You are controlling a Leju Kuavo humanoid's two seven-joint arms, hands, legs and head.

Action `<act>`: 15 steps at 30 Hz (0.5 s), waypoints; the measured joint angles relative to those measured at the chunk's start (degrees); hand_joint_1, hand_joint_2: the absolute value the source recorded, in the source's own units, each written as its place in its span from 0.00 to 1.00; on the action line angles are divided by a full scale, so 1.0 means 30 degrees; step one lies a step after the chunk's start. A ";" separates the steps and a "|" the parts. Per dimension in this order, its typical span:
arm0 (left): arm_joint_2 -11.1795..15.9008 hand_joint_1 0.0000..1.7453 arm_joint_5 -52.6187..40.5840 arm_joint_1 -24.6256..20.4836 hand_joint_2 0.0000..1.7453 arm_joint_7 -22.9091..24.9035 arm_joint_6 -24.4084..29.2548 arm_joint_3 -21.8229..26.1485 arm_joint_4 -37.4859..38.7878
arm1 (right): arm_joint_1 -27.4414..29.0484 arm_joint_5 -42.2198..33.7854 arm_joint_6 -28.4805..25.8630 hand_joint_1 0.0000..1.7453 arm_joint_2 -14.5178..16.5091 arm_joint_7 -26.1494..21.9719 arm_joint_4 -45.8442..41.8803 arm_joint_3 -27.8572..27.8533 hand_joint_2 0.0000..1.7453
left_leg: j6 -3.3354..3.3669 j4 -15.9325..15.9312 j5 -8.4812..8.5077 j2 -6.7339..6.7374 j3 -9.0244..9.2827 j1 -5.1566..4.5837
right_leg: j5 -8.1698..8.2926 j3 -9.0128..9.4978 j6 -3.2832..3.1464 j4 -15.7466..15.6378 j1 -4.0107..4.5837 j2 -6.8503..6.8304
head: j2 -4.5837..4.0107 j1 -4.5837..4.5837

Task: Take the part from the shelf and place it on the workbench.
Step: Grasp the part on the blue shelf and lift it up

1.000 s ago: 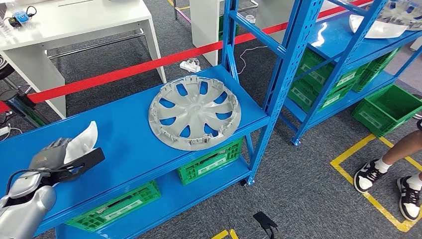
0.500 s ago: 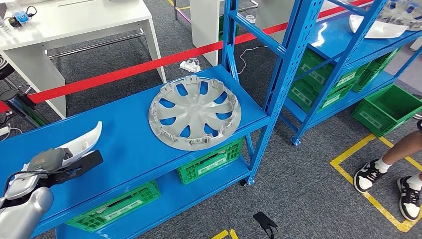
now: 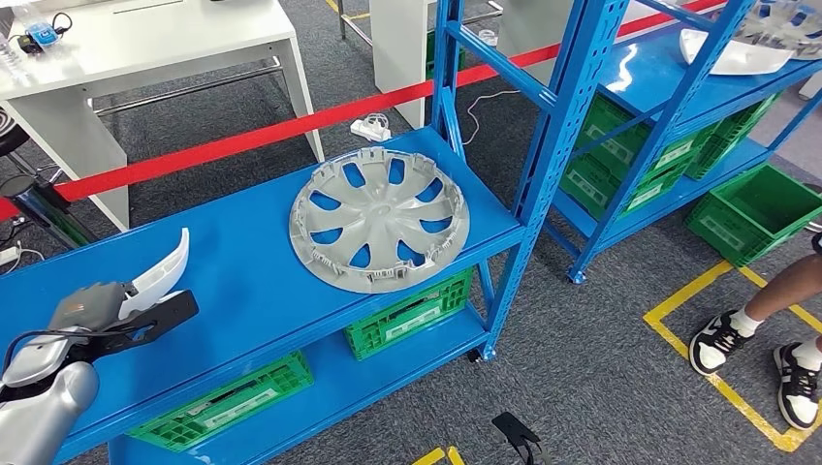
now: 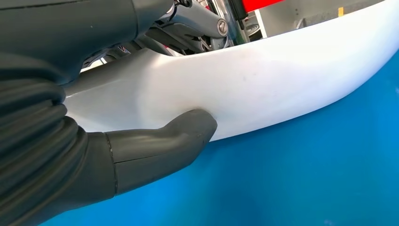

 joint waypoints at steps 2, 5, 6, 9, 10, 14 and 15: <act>0.0009 1.00 0.0080 0.0001 1.00 -0.0166 0.0080 0.0000 0.0000 | 0.0000 0.0000 0.0000 0.00 0.0000 0.0000 0.0000 0.0000 1.00 | 0.0000 0.0000 0.0000 0.0000 0.0000 0.0000 | 0.0000 0.0000 0.0000 0.0000 0.0001 0.0000 | 0.0000 0.0000; 0.0011 1.00 0.0148 0.0003 1.00 -0.0330 0.0171 0.0000 0.0000 | -0.0001 0.0000 0.0000 0.00 0.0000 0.0000 0.0000 -0.0009 1.00 | 0.0000 0.0000 0.0000 -0.0002 -0.0001 0.0000 | -0.0001 0.0001 0.0000 0.0000 0.0001 -0.0001 | 0.0000 0.0004; 0.0011 1.00 0.0162 0.0004 1.00 -0.0374 0.0193 0.0000 0.0000 | -0.0001 0.0000 0.0000 0.00 0.0000 0.0000 0.0000 -0.0015 1.00 | 0.0000 0.0000 0.0000 -0.0003 -0.0001 -0.0001 | -0.0001 0.0001 0.0000 0.0000 0.0001 -0.0002 | 0.0000 0.0006; 0.0011 1.00 0.0221 0.0025 1.00 -0.0609 0.0332 0.0005 -0.0009 | -0.0002 0.0000 0.0000 0.00 0.0000 0.0000 0.0000 -0.0027 1.00 | 0.0000 0.0000 0.0000 -0.0003 -0.0002 -0.0001 | -0.0001 0.0001 0.0001 0.0000 0.0001 -0.0003 | 0.0000 0.0004; 0.0011 1.00 0.0248 0.0049 1.00 -0.0781 0.0469 0.0009 -0.0025 | -0.0001 -0.0004 0.0000 0.00 0.0000 0.0000 0.0000 -0.0036 1.00 | 0.0001 0.0000 0.0000 -0.0003 -0.0002 -0.0001 | -0.0001 0.0001 0.0001 0.0000 0.0000 -0.0003 | 0.0000 0.0002; -0.0108 1.00 0.0375 0.0256 1.00 -0.2030 0.1936 0.0016 -0.0171 | 0.0001 -0.0222 0.0000 0.00 0.0000 -0.0020 0.0000 -0.0187 1.00 | 0.0008 0.0002 0.0004 -0.0013 -0.0002 -0.0002 | -0.0001 -0.0001 0.0001 -0.0002 0.0000 -0.0005 | 0.0000 0.0000; -0.0237 1.00 0.0640 0.0327 1.00 -0.2550 0.2348 0.0047 -0.0237 | 0.0002 -0.0361 0.0000 0.00 0.0000 -0.0044 0.0000 -0.0260 1.00 | 0.0014 0.0003 0.0008 -0.0024 -0.0003 -0.0004 | 0.0000 -0.0002 0.0002 -0.0002 0.0000 -0.0011 | 0.0000 0.0000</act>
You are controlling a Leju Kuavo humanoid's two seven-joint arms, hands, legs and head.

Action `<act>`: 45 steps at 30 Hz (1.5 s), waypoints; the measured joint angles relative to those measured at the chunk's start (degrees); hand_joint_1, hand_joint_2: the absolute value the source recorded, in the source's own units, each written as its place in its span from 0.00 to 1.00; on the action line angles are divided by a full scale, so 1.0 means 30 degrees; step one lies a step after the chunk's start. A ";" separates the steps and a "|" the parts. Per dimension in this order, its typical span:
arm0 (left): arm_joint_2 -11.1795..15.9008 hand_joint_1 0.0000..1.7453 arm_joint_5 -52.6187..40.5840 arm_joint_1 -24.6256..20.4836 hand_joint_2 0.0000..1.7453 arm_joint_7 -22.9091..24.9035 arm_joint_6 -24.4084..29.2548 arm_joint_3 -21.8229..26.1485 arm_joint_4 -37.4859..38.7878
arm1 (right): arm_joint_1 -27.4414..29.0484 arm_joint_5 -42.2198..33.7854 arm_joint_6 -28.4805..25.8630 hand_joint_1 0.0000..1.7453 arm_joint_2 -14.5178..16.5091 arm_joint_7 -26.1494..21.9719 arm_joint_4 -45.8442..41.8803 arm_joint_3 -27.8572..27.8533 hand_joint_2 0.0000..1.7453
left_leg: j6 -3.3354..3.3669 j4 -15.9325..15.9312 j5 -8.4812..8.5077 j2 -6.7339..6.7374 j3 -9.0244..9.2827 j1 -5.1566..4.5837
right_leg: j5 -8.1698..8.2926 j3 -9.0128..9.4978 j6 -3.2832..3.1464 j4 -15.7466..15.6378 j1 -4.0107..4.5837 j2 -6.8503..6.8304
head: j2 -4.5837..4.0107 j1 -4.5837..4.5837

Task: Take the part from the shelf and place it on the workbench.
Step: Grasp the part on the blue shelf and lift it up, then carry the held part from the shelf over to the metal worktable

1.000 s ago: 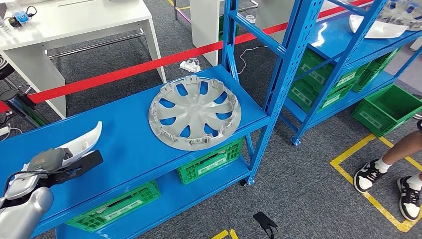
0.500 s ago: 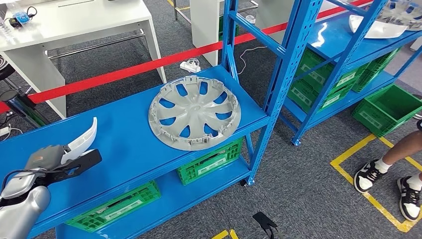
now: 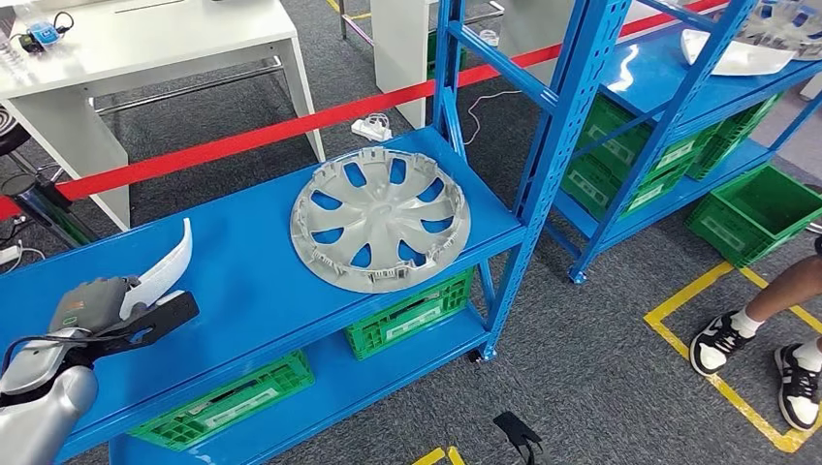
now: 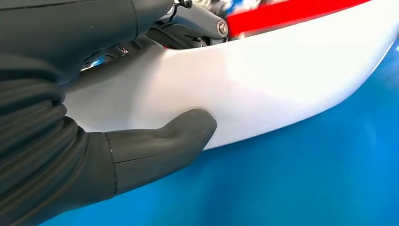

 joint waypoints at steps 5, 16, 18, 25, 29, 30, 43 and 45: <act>-0.1370 1.00 0.4390 0.0275 1.00 -0.4198 0.0113 0.1248 -0.1065 | 0.0013 -0.0821 0.0000 0.00 0.0038 0.0117 0.0000 -0.0625 1.00 | 0.0020 0.0013 0.0011 -0.0042 -0.0020 -0.0021 | 0.0008 -0.0006 0.0013 -0.0004 -0.0001 -0.0033 | 0.0000 0.0004; -0.3330 1.00 1.1969 -0.0517 1.00 -0.5756 -0.1736 0.4382 -0.7590 | 0.0073 -0.0909 0.0000 0.00 0.0370 0.0067 0.0000 -0.1519 1.00 | 0.0054 0.0018 -0.0009 -0.0025 -0.0032 -0.0025 | 0.0026 -0.0008 0.0044 -0.0020 -0.0006 -0.0010 | 0.0000 0.0000; -0.3208 1.00 1.2629 -0.0367 1.00 -0.5689 -0.1880 0.4817 -0.9168 | 0.0080 -0.0767 0.0000 0.00 0.0372 -0.0115 0.0000 -0.1556 1.00 | 0.0054 0.0015 -0.0009 -0.0024 -0.0033 -0.0020 | 0.0024 -0.0007 0.0044 -0.0020 -0.0002 -0.0010 | 0.0000 0.0004; -0.1341 1.00 1.4372 0.1016 1.00 -0.6293 -0.1930 0.6307 -1.3568 | 0.0077 0.0087 0.0000 0.00 0.0361 -0.0636 0.0000 -0.1590 1.00 | 0.0046 -0.0004 -0.0006 0.0014 -0.0019 -0.0016 | 0.0011 -0.0005 0.0033 -0.0018 0.0005 0.0011 | 0.0000 0.0004; 0.0531 1.00 1.5656 0.1945 1.00 -0.7007 -0.1770 0.6965 -1.5010 | 0.0080 0.0570 0.0000 0.00 0.0268 -0.0982 0.0000 -0.1552 1.00 | 0.0042 -0.0012 -0.0004 0.0019 -0.0014 -0.0011 | 0.0002 -0.0004 0.0030 -0.0017 0.0024 0.0009 | 0.0000 0.0000; 0.0958 1.00 1.5902 0.2247 1.00 -0.7121 -0.1636 0.7054 -1.5337 | 0.0082 0.0683 0.0000 0.00 0.0231 -0.0985 0.0000 -0.1517 1.00 | 0.0042 -0.0013 -0.0004 0.0018 -0.0012 -0.0011 | -0.0001 -0.0005 0.0031 -0.0017 0.0030 0.0010 | 0.0000 0.0000; 0.2107 1.00 1.5944 0.3618 1.00 -0.6835 -0.0956 0.7282 -1.7008 | -0.0030 0.0619 0.0000 0.00 0.0144 -0.0363 0.0000 -0.1423 1.00 | 0.0186 0.0076 -0.0060 -0.0034 -0.0045 -0.0119 | 0.0043 0.0037 0.0205 -0.0089 -0.0141 -0.0016 | 0.0000 0.0000; 0.2129 1.00 1.5937 0.3588 1.00 -0.6849 -0.1037 0.7282 -1.7008 | -0.0034 0.0619 0.0000 0.00 0.0169 -0.0401 0.0000 -0.1423 1.00 | 0.0279 0.0103 -0.0074 -0.0034 -0.0061 -0.0177 | 0.0052 0.0043 0.0294 -0.0104 -0.0192 -0.0017 | 0.0000 0.0000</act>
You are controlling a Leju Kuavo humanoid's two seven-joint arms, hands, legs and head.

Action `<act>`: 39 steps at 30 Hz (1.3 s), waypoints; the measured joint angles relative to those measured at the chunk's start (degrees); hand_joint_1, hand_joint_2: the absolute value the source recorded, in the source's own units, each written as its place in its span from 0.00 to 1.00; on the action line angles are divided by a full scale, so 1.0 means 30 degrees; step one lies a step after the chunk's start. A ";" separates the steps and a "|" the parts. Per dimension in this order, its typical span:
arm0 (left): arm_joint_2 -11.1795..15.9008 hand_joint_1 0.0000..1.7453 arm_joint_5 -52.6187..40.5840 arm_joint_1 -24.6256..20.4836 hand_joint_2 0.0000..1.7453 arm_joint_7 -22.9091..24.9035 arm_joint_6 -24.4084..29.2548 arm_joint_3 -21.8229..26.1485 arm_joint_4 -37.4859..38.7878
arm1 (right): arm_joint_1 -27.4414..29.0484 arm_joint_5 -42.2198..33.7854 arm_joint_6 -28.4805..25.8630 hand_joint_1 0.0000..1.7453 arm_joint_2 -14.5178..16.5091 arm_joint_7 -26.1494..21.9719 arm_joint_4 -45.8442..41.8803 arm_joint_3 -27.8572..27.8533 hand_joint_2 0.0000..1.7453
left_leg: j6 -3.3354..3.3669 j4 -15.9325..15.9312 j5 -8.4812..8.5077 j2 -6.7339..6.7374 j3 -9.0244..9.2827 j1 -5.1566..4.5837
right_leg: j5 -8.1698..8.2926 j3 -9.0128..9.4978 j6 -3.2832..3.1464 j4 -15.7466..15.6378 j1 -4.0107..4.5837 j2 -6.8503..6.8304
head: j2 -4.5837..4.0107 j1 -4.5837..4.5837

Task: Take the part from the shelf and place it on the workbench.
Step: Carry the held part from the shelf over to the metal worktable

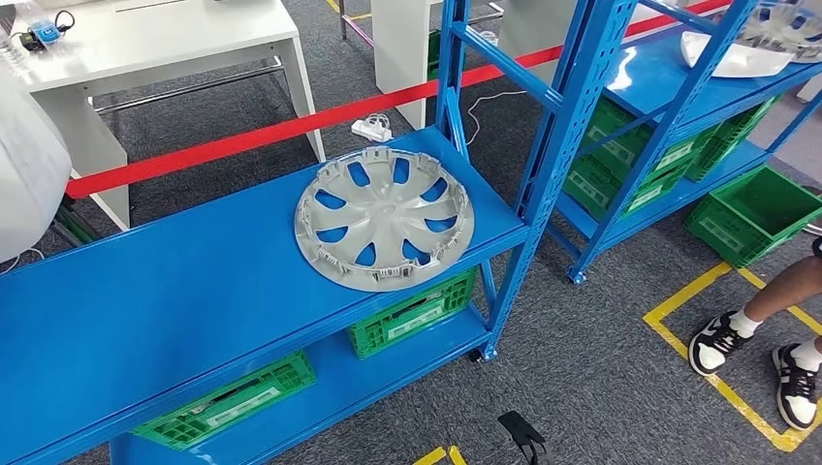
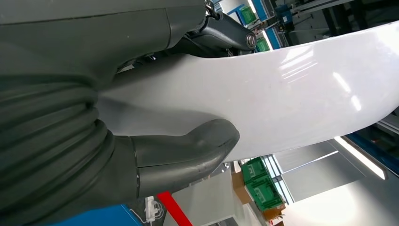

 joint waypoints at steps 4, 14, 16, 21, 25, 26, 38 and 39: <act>0.0144 1.00 0.0002 -0.0090 1.00 -0.0040 -0.0053 0.0000 -0.0062 | 0.0003 0.0053 0.0000 0.00 0.0033 -0.0190 0.0000 0.0000 1.00 | 0.0320 -0.0277 0.0318 0.0080 0.0070 0.0054 | -0.0233 -0.0084 0.0208 0.0233 0.0011 0.0020 | 0.0000 0.0024; 0.0594 1.00 0.0093 0.0361 1.00 -0.0053 -0.0078 0.0004 -0.0486 | -0.0047 0.0301 0.0000 0.00 0.0000 -0.0266 0.0000 0.0000 1.00 | 0.0188 0.0098 0.0698 0.0165 -0.0674 0.0149 | -0.1183 0.0702 -0.0051 0.1061 0.0189 -0.0029 | 0.0000 0.0166; 0.0681 1.00 0.0100 0.0379 1.00 -0.0058 -0.0075 0.0007 -0.0621 | -0.0074 0.0304 0.0000 0.00 -0.0002 -0.0255 0.0000 0.0000 1.00 | -0.0072 0.0169 0.0825 0.0130 -0.0782 0.0127 | -0.1062 0.0862 -0.0267 0.0524 0.0262 -0.0004 | 0.0000 0.0149; 0.0858 1.00 0.0109 0.0506 1.00 -0.0055 -0.0033 0.0018 -0.0763 | -0.0093 0.0299 0.0000 0.00 0.0049 -0.0248 0.0000 0.0000 1.00 | -0.0786 0.1586 -0.0570 0.0103 -0.1417 0.0310 | -0.0425 0.0400 -0.0853 0.0230 0.0159 -0.0066 | 0.0000 0.0078; 0.0878 1.00 0.0065 0.0701 1.00 -0.0038 0.0004 0.0020 -0.0796 | -0.0086 0.0301 0.0000 0.00 0.0042 -0.0240 0.0000 0.0000 1.00 | -0.1147 0.4947 -0.2605 0.0111 -0.1917 0.0574 | 0.0170 -0.0363 -0.0882 0.0259 0.0169 -0.0075 | 0.0000 0.0038; 0.0876 1.00 0.0034 0.0750 1.00 -0.0031 0.0015 0.0018 -0.0820 | -0.0087 0.0299 0.0000 0.00 0.0042 -0.0233 0.0000 0.0000 1.00 | -0.1168 0.4612 -0.2313 0.0111 -0.1421 0.0624 | 0.0325 -0.0569 -0.0849 0.0272 0.0168 -0.0077 | 0.0000 0.0038; 0.0669 1.00 -0.0261 0.0722 1.00 0.0089 0.0146 -0.0002 -0.1204 | -0.0058 0.0579 0.0115 0.00 0.0018 -0.0251 -0.0004 0.0013 1.00 | 0.0094 -0.0455 -0.0236 0.0248 0.0881 0.0460 | -0.1840 -0.2167 0.0082 0.3333 0.0121 -0.0046 | 0.0000 0.0149; 0.0720 1.00 -0.0293 0.0869 1.00 0.0119 0.0162 0.0000 -0.1288 | -0.0059 0.0692 0.0124 0.00 -0.0013 -0.0286 -0.0005 0.0035 1.00 | 0.0113 -0.0424 -0.0028 0.0248 0.0582 0.0421 | -0.2411 -0.2383 0.0072 0.4496 0.0154 -0.0046 | 0.0000 0.0149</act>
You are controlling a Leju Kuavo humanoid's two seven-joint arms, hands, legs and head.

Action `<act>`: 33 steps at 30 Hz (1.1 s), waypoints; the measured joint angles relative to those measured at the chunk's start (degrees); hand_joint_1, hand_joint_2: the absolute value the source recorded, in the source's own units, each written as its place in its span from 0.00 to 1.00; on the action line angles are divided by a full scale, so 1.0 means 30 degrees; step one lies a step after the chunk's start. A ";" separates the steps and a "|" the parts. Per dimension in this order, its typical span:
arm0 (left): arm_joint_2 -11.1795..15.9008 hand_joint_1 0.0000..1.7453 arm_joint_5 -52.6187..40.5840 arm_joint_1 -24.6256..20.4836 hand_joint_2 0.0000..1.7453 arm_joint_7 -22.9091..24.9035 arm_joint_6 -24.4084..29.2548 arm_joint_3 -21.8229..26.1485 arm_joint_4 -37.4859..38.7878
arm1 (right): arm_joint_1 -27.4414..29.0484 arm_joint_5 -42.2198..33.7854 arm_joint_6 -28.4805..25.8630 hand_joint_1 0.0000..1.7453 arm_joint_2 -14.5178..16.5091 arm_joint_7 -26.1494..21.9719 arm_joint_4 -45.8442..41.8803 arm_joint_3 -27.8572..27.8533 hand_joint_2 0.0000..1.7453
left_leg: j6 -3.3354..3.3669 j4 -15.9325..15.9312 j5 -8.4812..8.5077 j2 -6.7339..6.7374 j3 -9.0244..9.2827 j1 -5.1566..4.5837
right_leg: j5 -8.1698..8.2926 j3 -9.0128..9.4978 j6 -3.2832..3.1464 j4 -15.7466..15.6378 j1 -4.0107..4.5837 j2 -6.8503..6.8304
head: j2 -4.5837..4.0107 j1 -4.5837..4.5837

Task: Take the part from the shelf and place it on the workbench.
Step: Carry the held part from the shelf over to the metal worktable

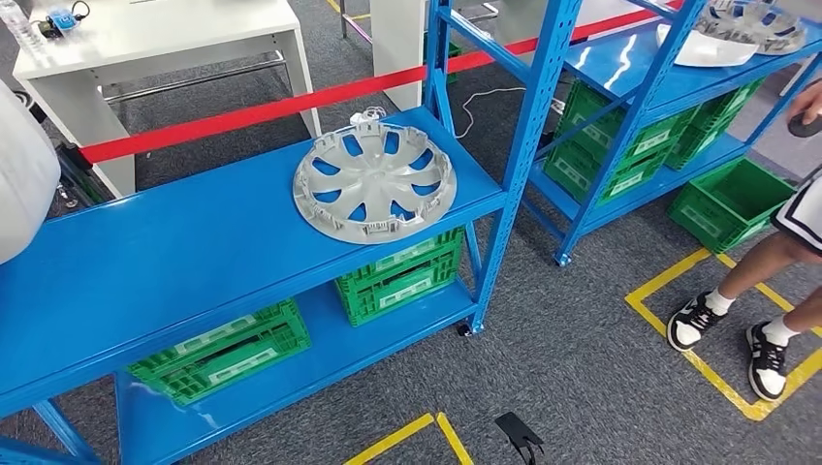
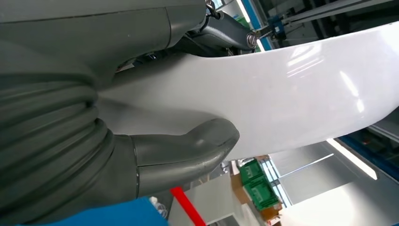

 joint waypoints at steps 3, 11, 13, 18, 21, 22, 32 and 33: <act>0.0337 1.00 0.0013 0.0690 1.00 0.0031 0.0060 0.0013 -0.0501 | 0.0007 0.0255 0.0000 0.00 -0.0129 -0.0306 -0.0002 0.0104 1.00 | -0.0046 0.0217 0.0541 0.0005 -0.0931 -0.0069 | 0.0610 0.0911 -0.0125 0.0420 0.0132 0.0000 | 0.0000 0.0000; 0.1220 1.00 0.0242 0.1690 1.00 -0.0126 0.0167 0.0330 -0.1449 | 0.0003 0.0357 0.0015 0.00 -0.0262 -0.0564 -0.0053 0.0326 1.00 | -0.0810 0.0757 0.1098 -0.0054 -0.1908 -0.0053 | 0.1098 0.3847 -0.0887 -0.4384 0.0295 -0.0031 | 0.0000 0.0000; 0.1432 1.00 0.0317 0.1997 1.00 -0.0202 0.0167 0.0441 -0.1599 | 0.0002 0.0357 0.0015 0.00 -0.0251 -0.0541 -0.0053 0.0381 1.00 | -0.1052 0.2026 -0.0426 -0.0088 -0.2311 0.0040 | 0.1502 0.3458 -0.1102 -0.4434 0.0221 -0.0085 | 0.0000 -0.0053; 0.1606 1.00 0.0339 0.2693 1.00 -0.0239 0.0188 0.0665 -0.1928 | 0.0057 0.0381 0.0015 0.00 -0.0251 -0.0607 -0.0053 0.0417 1.00 | -0.1323 0.5438 -0.1701 -0.0078 -0.2143 0.0253 | 0.2555 0.2180 -0.1055 -0.4394 0.0208 -0.0134 | 0.0000 -0.0084; 0.1679 1.00 0.0197 0.3222 1.00 -0.0173 0.0328 0.1013 -0.2556 | 0.0061 0.0492 0.0015 0.00 -0.0244 -0.0809 -0.0053 0.0454 1.00 | -0.1154 0.1905 -0.1196 -0.0090 0.0739 0.0236 | 0.3109 0.1616 -0.0846 -0.4373 0.0226 -0.0117 | 0.0000 -0.0069; 0.1703 1.00 0.0115 0.3426 1.00 -0.0140 0.0382 0.1196 -0.2834 | 0.0062 0.0517 0.0015 0.00 -0.0240 -0.0878 -0.0053 0.0470 1.00 | -0.1050 0.0832 -0.1423 -0.0092 0.1438 0.0173 | 0.3287 0.1552 -0.0738 -0.4404 0.0222 -0.0103 | 0.0000 -0.0058; 0.1738 1.00 -0.0437 0.4773 1.00 0.0049 0.0153 0.2104 -0.4262 | 0.0063 0.0183 0.0098 0.00 -0.0166 -0.0993 -0.0053 0.0570 1.00 | 0.0002 -0.0098 0.0143 0.0036 -0.0090 -0.0006 | 0.0031 0.0306 -0.0044 0.0555 0.0099 -0.0056 | 0.0000 -0.0046; 0.1727 1.00 -0.0439 0.4749 1.00 0.0036 0.0005 0.2113 -0.4227 | 0.0056 0.0027 0.0100 0.00 -0.0166 -0.0993 -0.0053 0.0568 1.00 | -0.0022 0.0001 0.0346 0.0034 -0.0451 -0.0011 | 0.0477 0.0702 -0.0061 0.0512 0.0101 -0.0056 | 0.0000 -0.0046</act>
